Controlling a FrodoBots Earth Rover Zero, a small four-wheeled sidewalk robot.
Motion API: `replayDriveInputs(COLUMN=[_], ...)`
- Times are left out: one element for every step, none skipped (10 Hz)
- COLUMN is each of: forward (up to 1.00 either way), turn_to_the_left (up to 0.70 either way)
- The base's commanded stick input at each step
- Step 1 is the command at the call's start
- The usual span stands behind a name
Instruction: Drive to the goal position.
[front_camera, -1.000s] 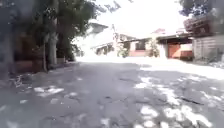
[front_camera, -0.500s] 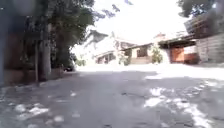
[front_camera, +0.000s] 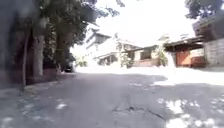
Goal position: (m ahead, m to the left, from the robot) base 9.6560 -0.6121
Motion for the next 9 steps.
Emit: replayDriveInputs(forward=[1.0,1.0,1.0,1.0,1.0,1.0,1.0,1.0,1.0], turn_to_the_left=[0.11,0.05,0.1,0.12,0.06,0.04,0.04,0.04,0.04])
